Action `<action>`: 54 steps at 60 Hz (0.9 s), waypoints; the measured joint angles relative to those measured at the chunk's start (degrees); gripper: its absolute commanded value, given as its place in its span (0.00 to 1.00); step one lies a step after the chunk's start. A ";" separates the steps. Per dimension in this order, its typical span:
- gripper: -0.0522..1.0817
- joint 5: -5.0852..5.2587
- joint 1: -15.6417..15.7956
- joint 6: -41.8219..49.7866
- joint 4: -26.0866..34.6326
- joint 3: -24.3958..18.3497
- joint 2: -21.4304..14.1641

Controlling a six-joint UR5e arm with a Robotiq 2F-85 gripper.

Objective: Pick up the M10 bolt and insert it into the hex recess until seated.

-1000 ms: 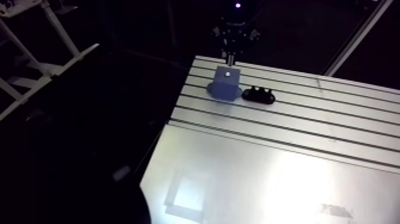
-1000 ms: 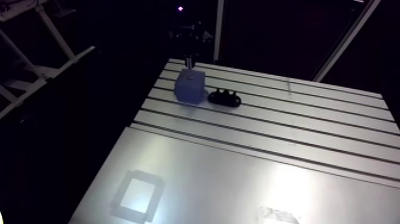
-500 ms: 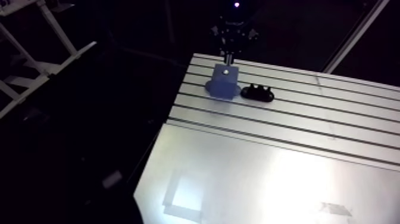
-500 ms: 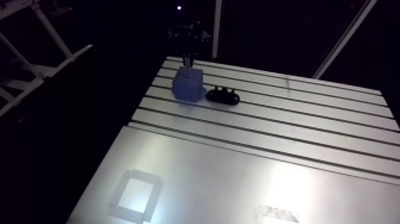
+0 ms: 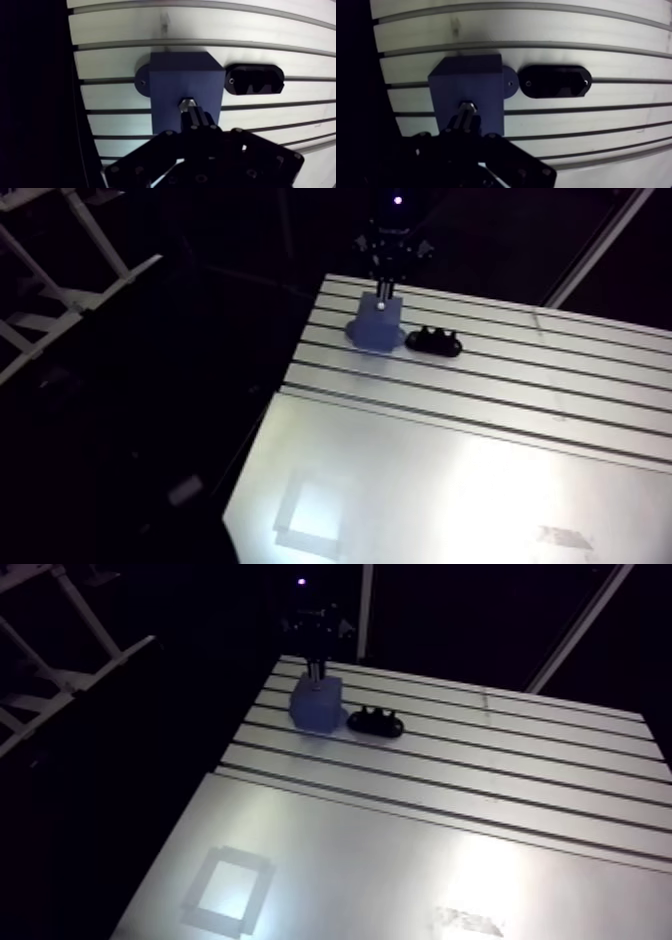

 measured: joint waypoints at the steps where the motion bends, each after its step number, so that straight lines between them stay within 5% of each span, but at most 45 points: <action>1: 1.00 -0.02 0.01 -0.01 -0.01 0.00 0.00; 54: 1.00 -0.32 0.42 -0.88 -0.23 -0.03 0.87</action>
